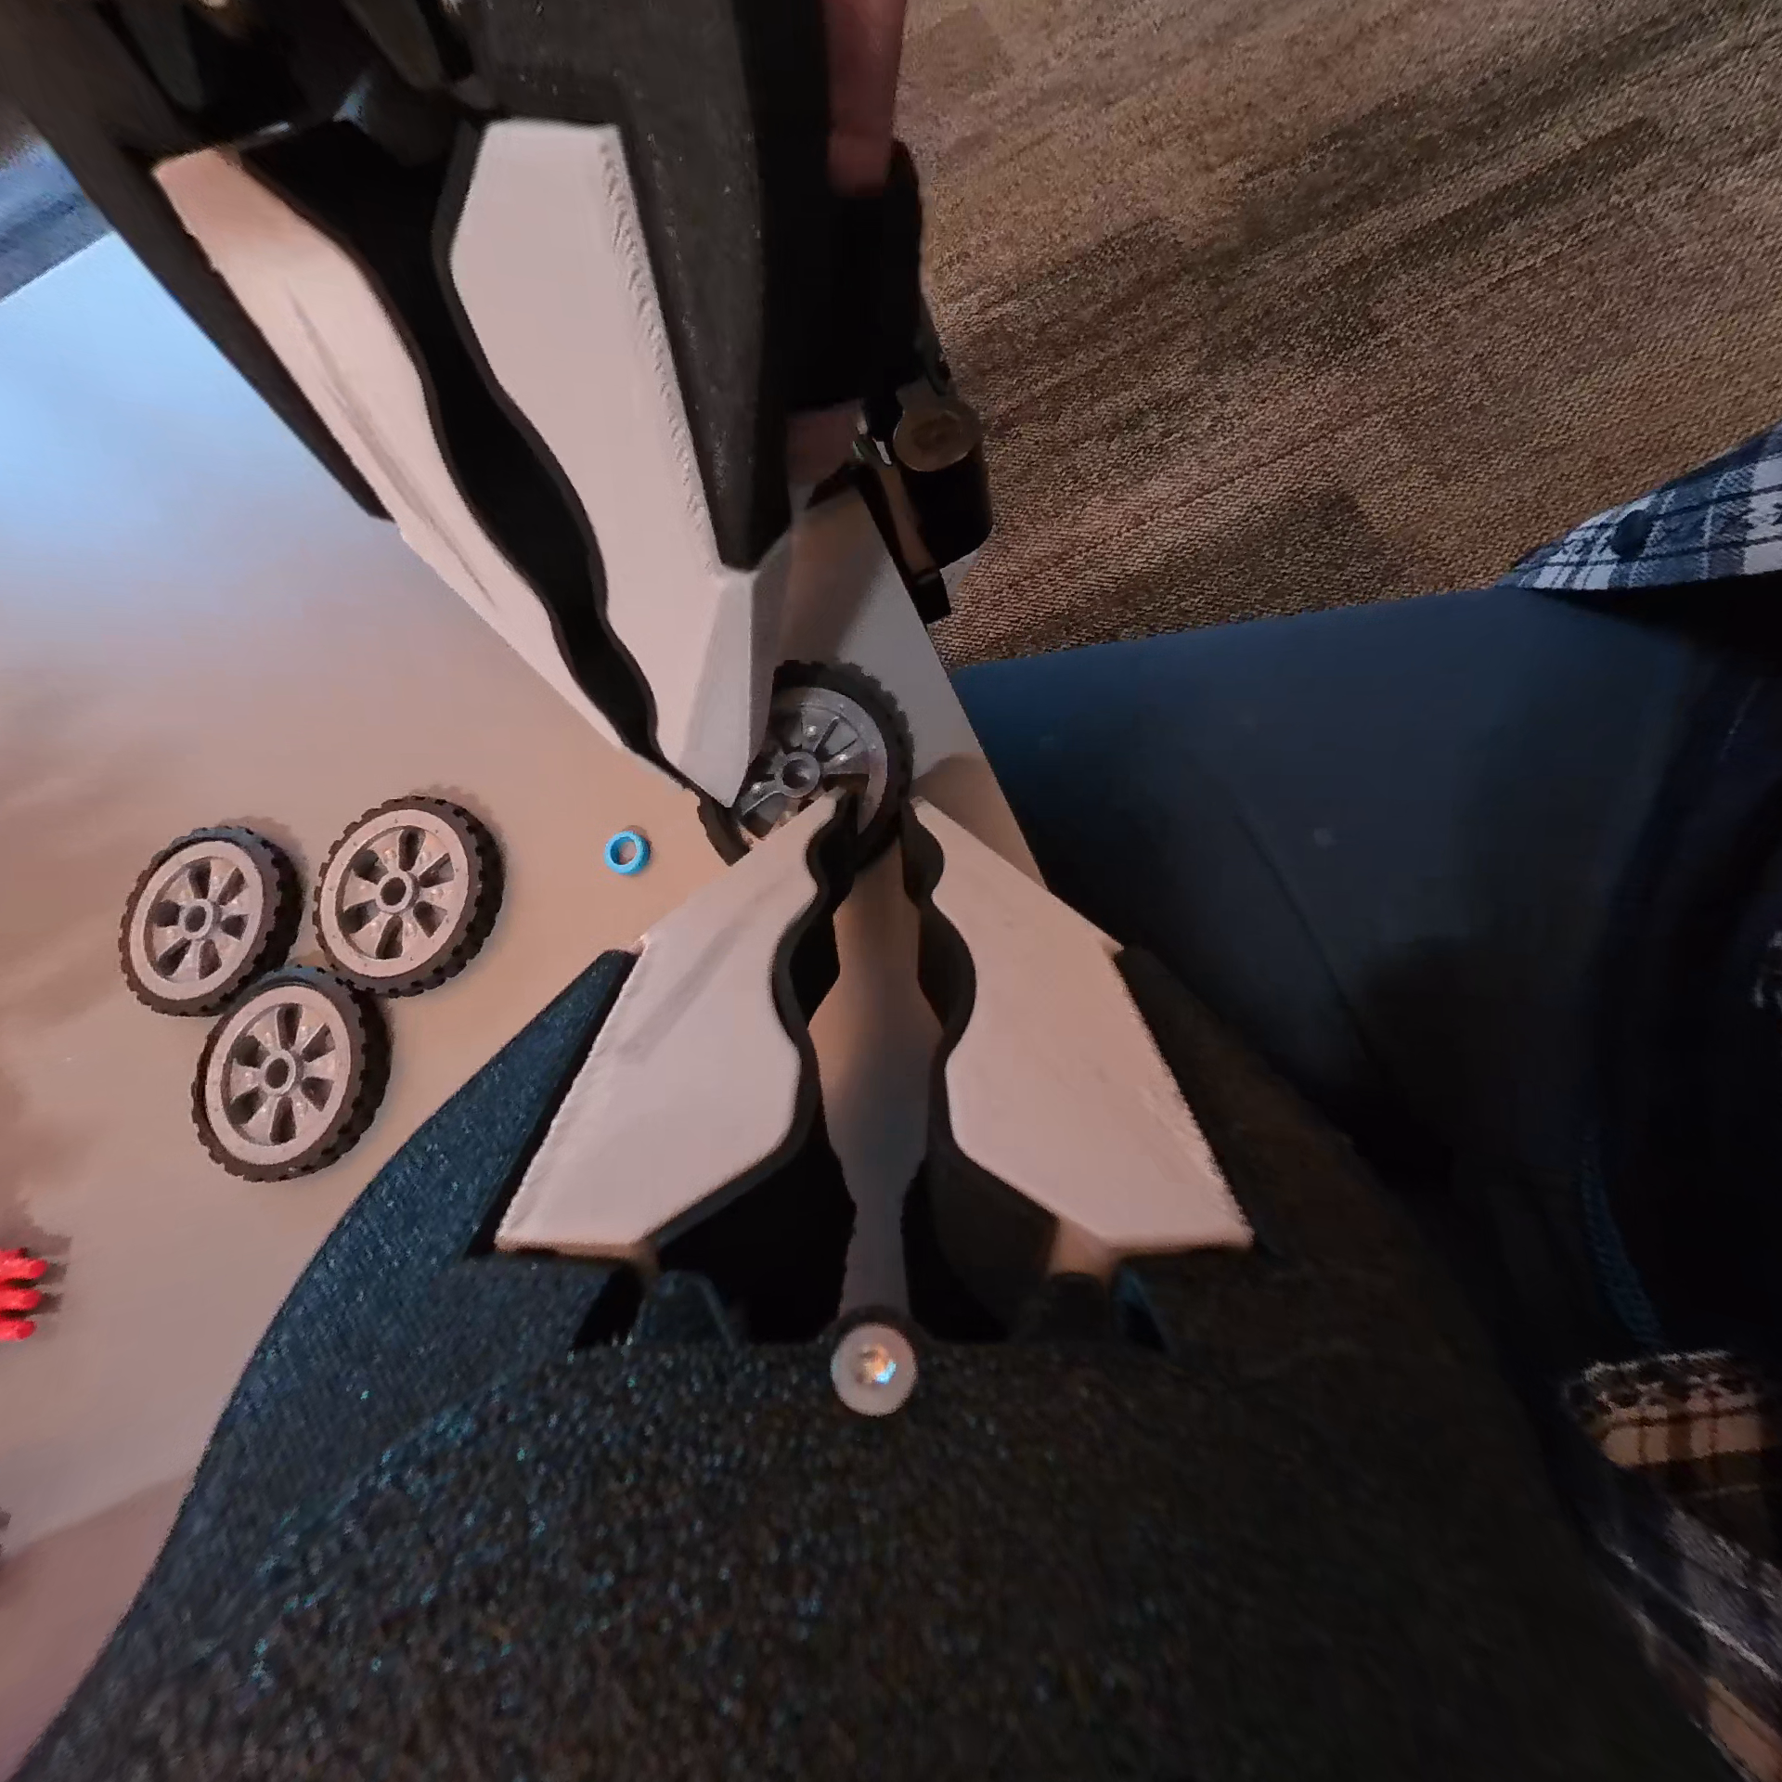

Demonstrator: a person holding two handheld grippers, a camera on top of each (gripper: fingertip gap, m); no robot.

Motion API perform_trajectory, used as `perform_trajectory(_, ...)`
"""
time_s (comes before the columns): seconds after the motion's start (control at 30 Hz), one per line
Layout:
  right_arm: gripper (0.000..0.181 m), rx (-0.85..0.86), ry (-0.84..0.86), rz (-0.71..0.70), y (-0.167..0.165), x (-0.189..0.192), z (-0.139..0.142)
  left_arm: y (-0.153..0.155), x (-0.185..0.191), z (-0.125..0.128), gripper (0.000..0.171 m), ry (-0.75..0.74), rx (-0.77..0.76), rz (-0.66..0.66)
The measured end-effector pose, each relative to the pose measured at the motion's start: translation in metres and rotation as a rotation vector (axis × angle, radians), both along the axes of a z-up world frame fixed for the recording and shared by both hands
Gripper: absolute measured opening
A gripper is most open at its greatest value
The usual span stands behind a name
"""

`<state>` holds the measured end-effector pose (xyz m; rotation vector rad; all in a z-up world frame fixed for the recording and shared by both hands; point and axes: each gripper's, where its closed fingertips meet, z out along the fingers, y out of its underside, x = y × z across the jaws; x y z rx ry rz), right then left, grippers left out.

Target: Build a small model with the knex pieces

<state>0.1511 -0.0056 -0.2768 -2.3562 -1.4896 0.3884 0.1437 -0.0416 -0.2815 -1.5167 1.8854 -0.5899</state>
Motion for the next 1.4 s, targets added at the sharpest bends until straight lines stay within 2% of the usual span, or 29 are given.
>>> perform_trajectory(0.17,0.004,0.001,0.011,-0.018,0.001,0.000,0.000,0.000,0.000,-0.001,0.008,0.002,-0.007,-0.001)
perform_trajectory(0.37,0.004,0.106,-0.054,0.004,0.004,0.000,0.002,0.001,0.001,-0.002,0.007,0.002,0.001,0.001)
perform_trajectory(0.63,0.003,0.095,-0.074,-0.033,0.008,0.001,0.000,0.003,0.003,-0.003,0.007,0.002,0.007,0.010)
perform_trajectory(1.03,0.003,-0.066,-0.086,-0.062,0.009,0.001,-0.001,0.004,0.004,-0.005,0.006,0.004,0.009,0.016)
perform_trajectory(1.4,0.001,-0.208,-0.165,0.036,0.012,0.001,-0.005,0.005,0.006,-0.007,0.006,0.003,0.008,0.018)
